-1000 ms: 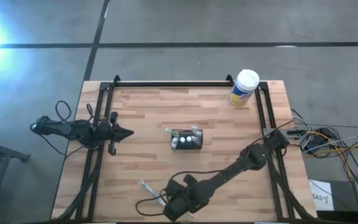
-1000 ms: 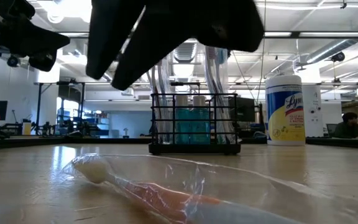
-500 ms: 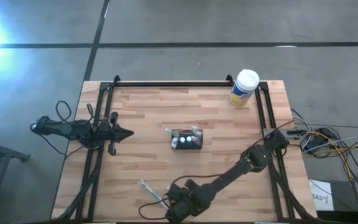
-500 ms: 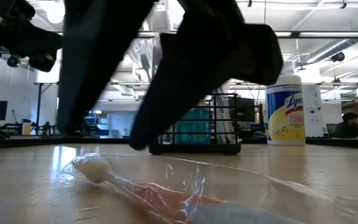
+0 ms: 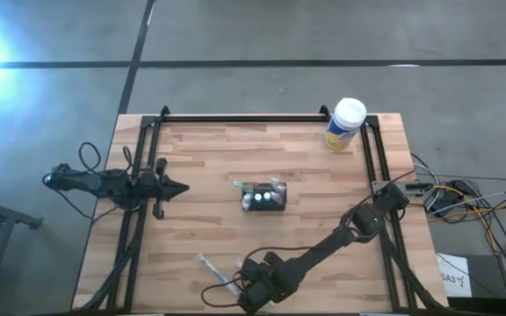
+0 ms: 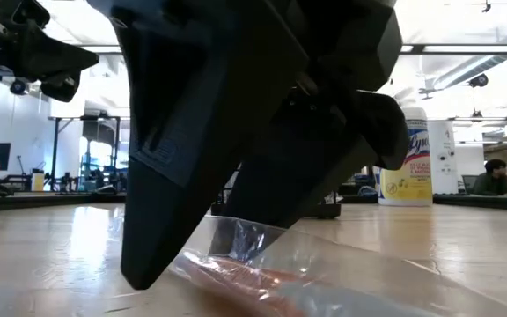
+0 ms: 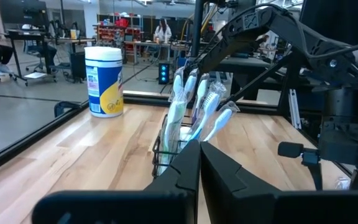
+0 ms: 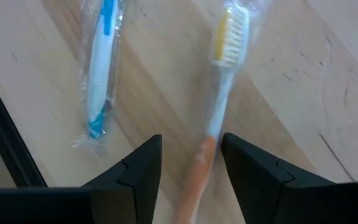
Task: Pick & Place toothbrushing station
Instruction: Put the orange toothbrush into the black organizer
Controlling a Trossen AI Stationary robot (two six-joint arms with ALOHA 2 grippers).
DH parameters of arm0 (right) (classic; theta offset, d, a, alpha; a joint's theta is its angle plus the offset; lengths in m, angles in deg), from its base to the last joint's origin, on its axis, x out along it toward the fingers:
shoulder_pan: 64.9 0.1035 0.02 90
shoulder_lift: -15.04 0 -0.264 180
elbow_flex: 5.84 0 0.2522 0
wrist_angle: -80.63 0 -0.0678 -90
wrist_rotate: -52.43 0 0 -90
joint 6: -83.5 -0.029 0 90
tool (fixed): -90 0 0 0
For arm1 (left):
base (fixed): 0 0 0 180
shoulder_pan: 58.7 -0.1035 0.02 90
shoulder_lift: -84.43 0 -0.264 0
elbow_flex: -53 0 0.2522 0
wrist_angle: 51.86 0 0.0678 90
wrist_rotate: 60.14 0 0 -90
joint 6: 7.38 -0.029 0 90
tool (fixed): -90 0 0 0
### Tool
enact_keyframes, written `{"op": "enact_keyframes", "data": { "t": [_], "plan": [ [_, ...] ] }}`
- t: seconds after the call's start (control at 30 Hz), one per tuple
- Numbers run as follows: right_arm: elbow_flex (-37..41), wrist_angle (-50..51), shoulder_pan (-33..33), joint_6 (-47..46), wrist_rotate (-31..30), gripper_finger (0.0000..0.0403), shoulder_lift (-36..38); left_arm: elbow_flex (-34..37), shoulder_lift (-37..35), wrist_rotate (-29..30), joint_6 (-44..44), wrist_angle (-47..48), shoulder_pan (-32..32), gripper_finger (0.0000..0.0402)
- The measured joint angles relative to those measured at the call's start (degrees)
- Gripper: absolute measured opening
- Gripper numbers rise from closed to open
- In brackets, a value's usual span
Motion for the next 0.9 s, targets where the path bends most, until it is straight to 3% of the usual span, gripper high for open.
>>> {"op": "enact_keyframes", "data": {
  "t": [0.13, 0.37, 0.63, 0.9],
  "plan": [
    [1.0, 0.1, -0.4, 0.1, 1.3, 0.0146, 0.1, 0.0, 0.0, 0.0, 0.0, -0.1, 0.0, 0.0019],
    [-0.1, 1.3, -1.1, 6.6, 1.2, 0.0023, 0.0, 0.0, 0.0, 0.0, 1.5, -0.1, 0.0, 0.0019],
    [-4.8, 4.7, -1.6, 13.5, -2.7, 0.0017, 0.9, 0.0, 0.0, 0.0, 1.5, -0.1, 0.0, 0.0019],
    [-11.0, 3.3, -1.5, 30.7, -11.1, 0.0017, 8.7, 0.0, 0.0, -2.4, 2.9, 1.3, 0.1, 0.0014]
  ]
}}
